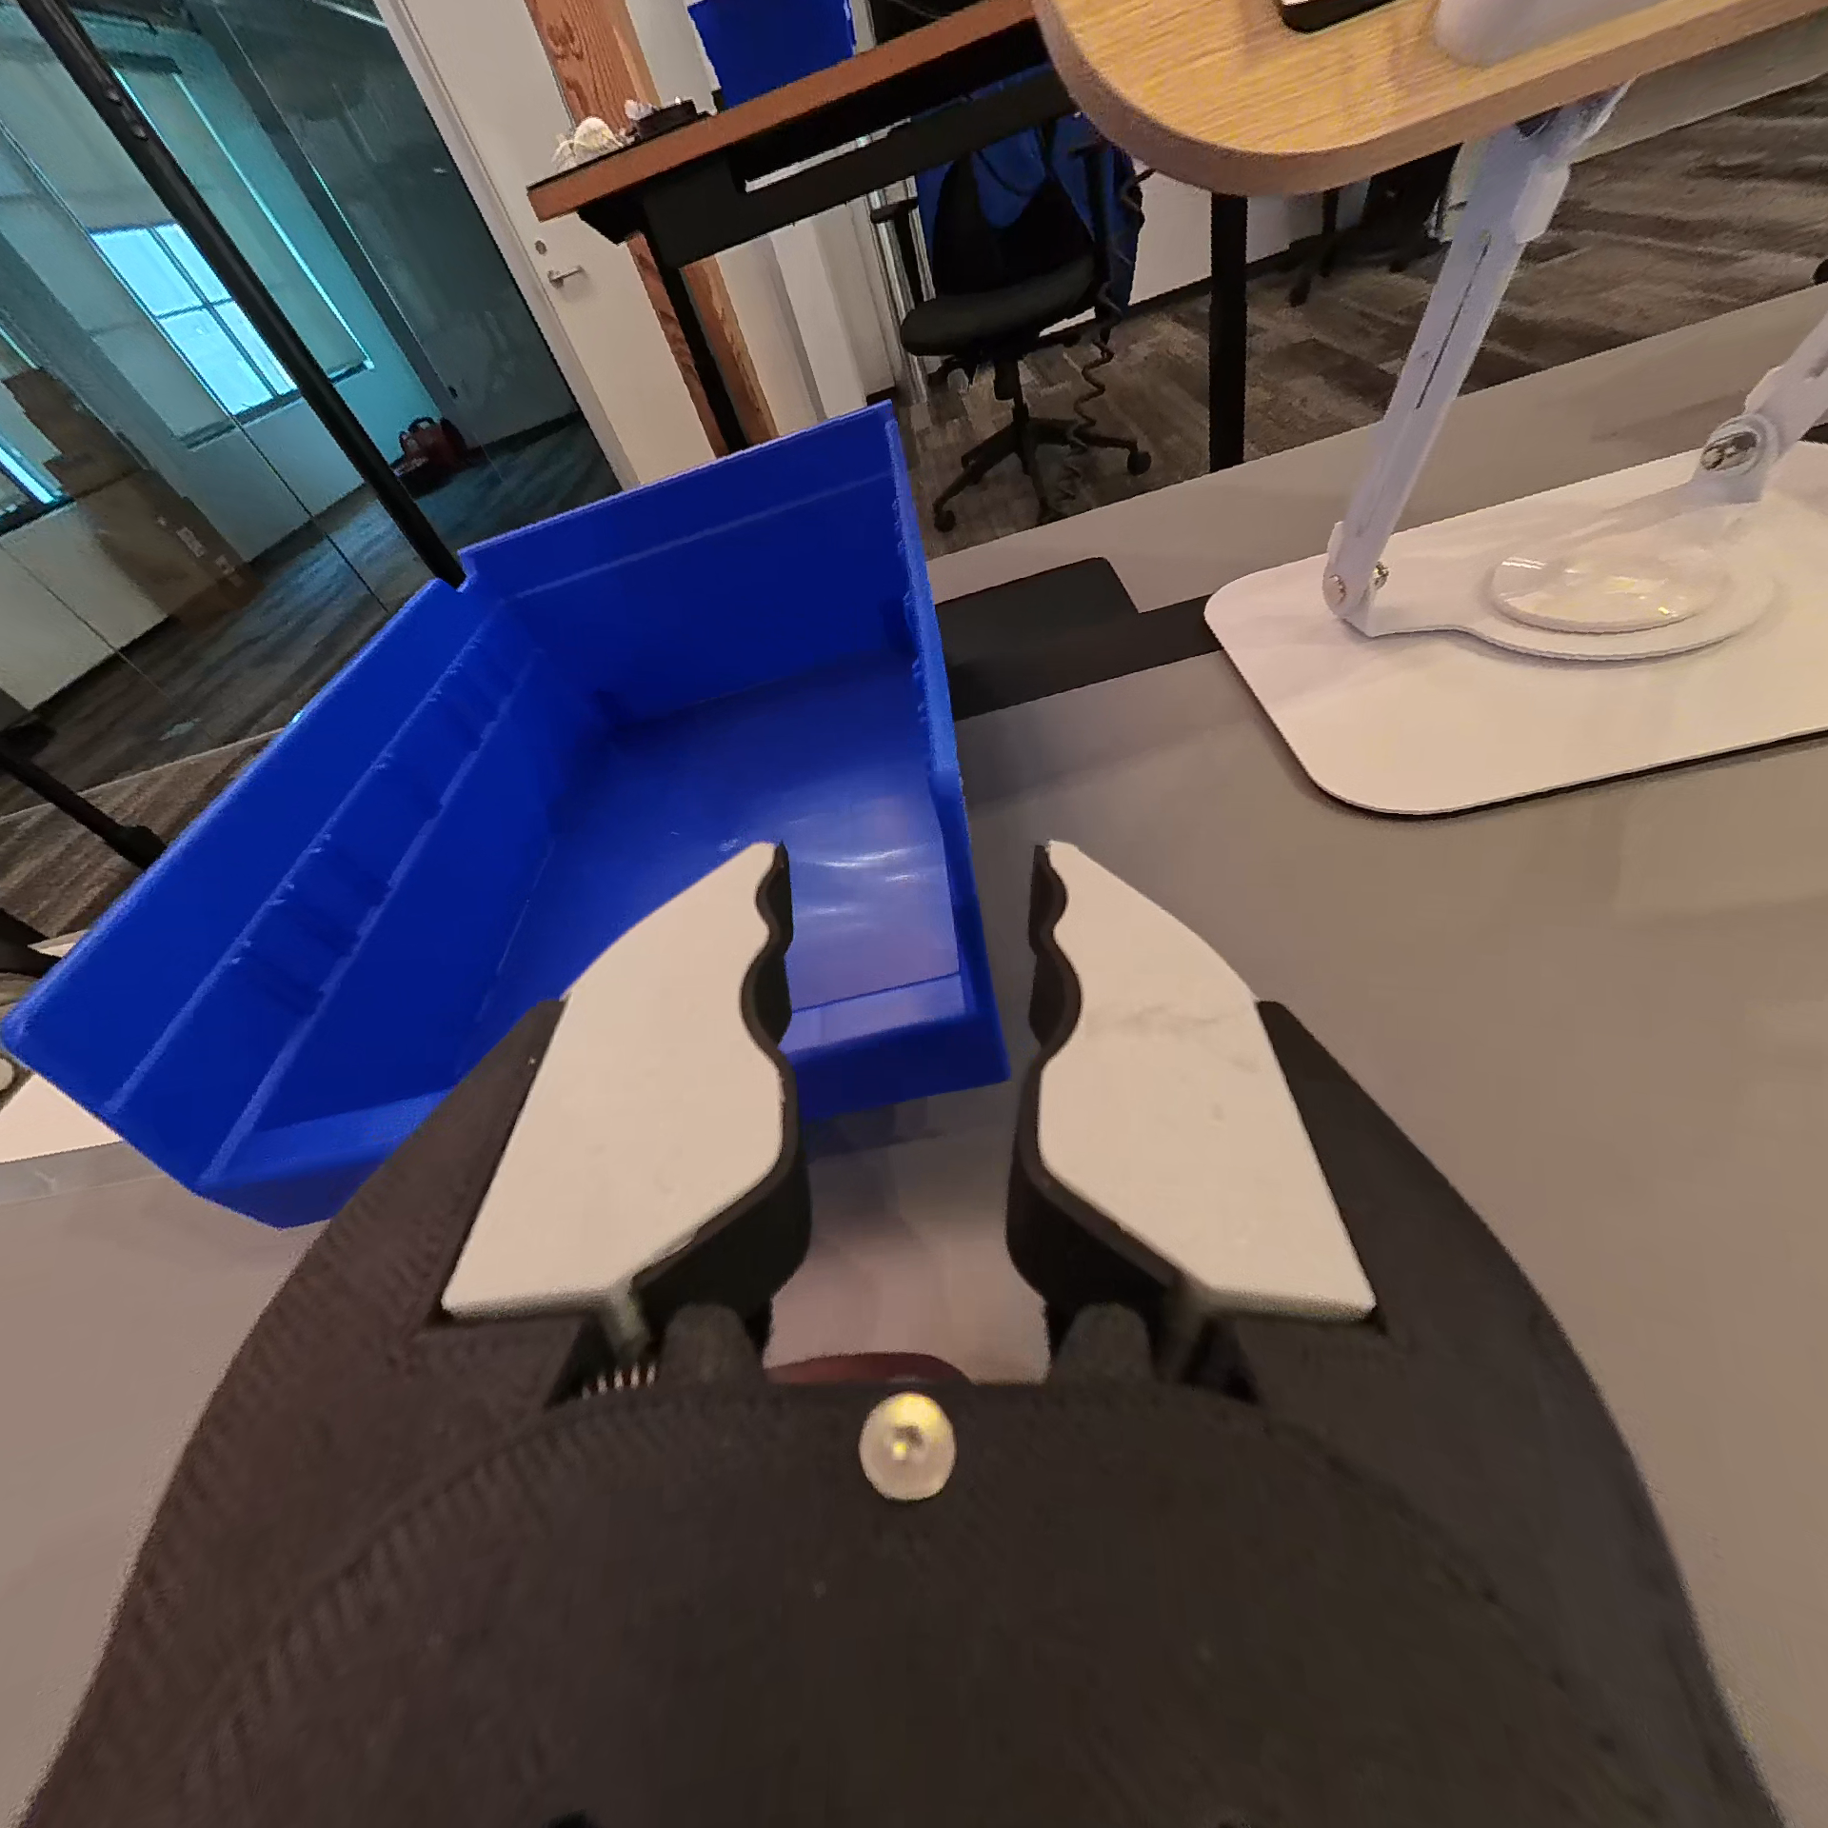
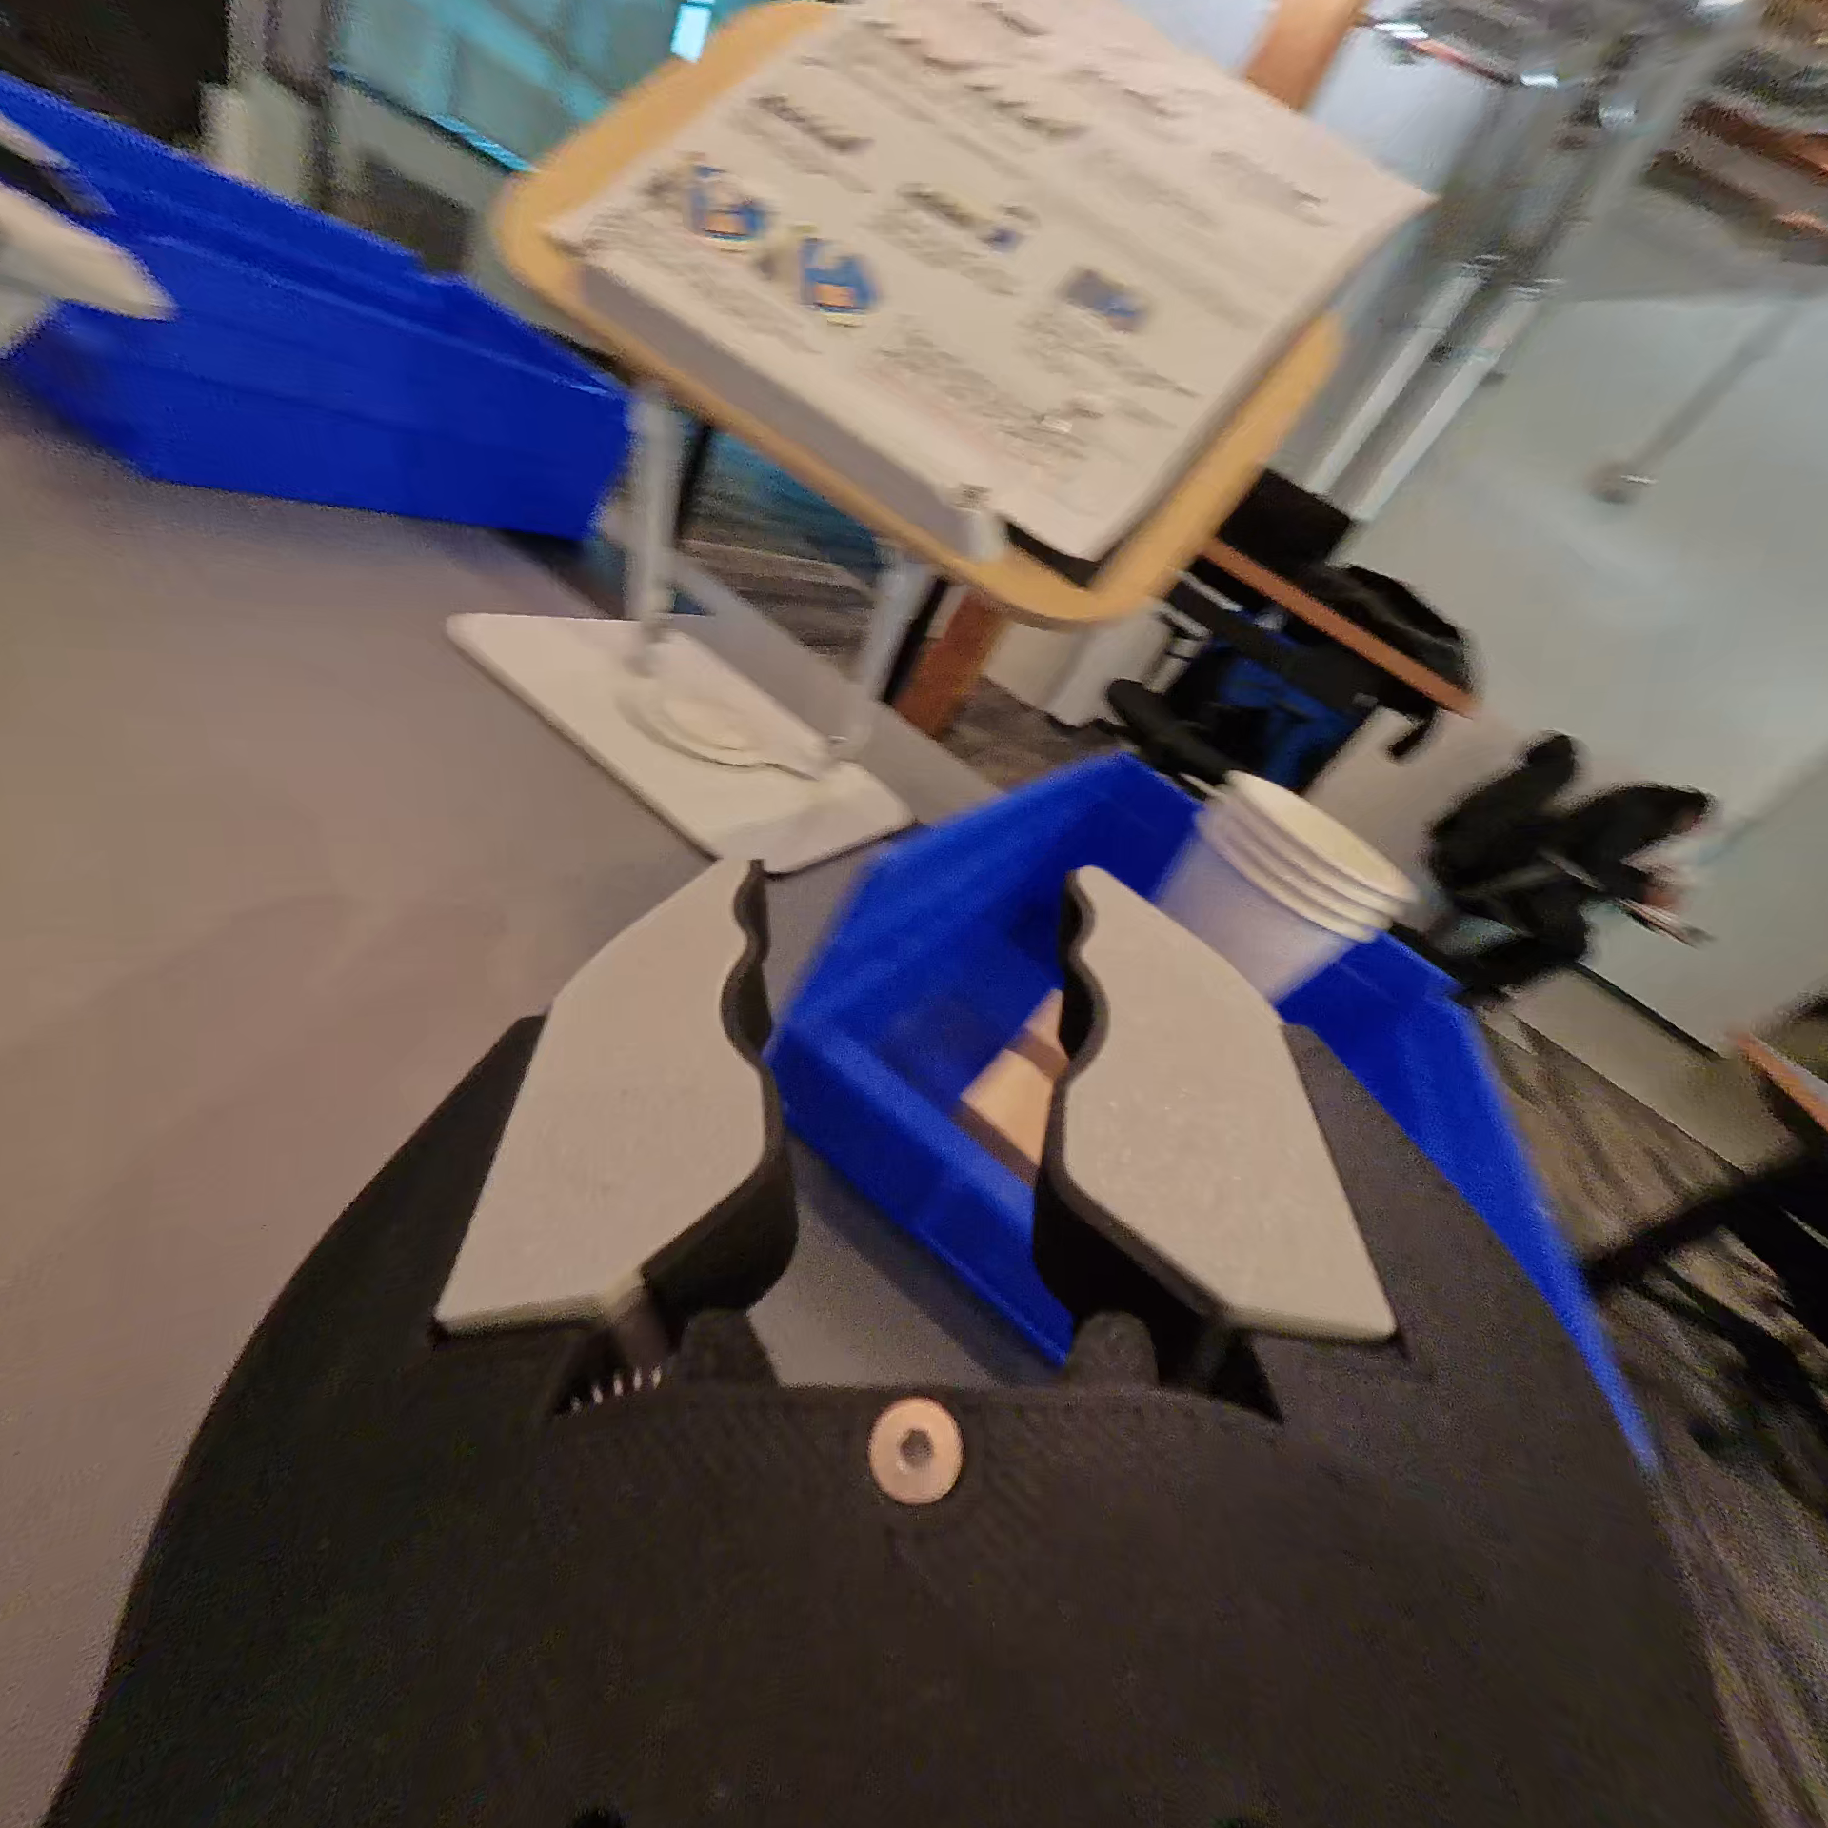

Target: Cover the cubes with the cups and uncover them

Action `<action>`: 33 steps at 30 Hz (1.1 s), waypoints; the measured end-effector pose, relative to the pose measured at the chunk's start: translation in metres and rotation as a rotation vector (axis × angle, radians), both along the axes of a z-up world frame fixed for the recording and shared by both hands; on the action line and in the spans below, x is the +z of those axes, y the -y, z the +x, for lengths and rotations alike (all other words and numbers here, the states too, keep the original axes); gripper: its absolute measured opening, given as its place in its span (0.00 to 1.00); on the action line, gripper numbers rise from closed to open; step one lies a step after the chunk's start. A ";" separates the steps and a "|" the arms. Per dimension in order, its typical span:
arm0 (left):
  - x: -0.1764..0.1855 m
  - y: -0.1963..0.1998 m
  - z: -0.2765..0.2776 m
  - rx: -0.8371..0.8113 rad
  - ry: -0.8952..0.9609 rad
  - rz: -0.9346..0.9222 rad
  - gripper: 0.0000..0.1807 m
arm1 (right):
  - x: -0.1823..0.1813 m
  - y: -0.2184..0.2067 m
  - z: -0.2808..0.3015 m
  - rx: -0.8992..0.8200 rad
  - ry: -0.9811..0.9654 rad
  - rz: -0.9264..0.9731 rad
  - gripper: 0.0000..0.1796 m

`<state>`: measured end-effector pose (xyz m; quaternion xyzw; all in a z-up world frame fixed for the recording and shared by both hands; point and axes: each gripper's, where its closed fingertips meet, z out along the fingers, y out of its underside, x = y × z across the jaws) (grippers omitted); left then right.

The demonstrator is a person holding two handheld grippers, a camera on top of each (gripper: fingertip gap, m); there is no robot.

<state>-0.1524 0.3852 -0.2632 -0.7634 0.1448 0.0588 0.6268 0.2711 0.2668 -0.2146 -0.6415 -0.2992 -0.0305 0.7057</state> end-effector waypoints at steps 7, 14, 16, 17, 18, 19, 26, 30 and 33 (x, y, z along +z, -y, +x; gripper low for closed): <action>-0.002 -0.001 0.001 0.002 0.022 -0.007 0.26 | 0.010 -0.028 0.144 -0.381 -0.156 0.015 0.54; -0.005 -0.004 0.002 0.008 0.024 -0.026 0.29 | -0.019 -0.049 0.186 -0.441 -0.279 -0.111 0.54; -0.008 -0.006 0.001 0.020 0.023 -0.049 0.32 | -0.032 -0.057 0.185 -0.425 -0.305 -0.170 0.54; -0.009 -0.007 0.000 0.026 0.022 -0.057 0.32 | -0.038 -0.060 0.185 -0.422 -0.307 -0.199 0.53; -0.010 -0.008 -0.001 0.033 0.022 -0.061 0.33 | -0.040 -0.062 0.185 -0.422 -0.303 -0.216 0.52; -0.010 -0.008 -0.001 0.035 0.024 -0.065 0.34 | -0.040 -0.064 0.186 -0.422 -0.296 -0.208 0.52; -0.016 -0.013 -0.003 0.058 0.034 -0.111 0.38 | -0.037 -0.070 0.182 -0.379 -0.324 -0.201 0.48; -0.018 -0.017 0.005 0.039 0.040 -0.124 0.38 | -0.034 -0.069 0.173 -0.347 -0.315 -0.192 0.44; -0.019 -0.021 0.013 0.023 0.037 -0.136 0.37 | -0.035 -0.069 0.167 -0.322 -0.308 -0.203 0.38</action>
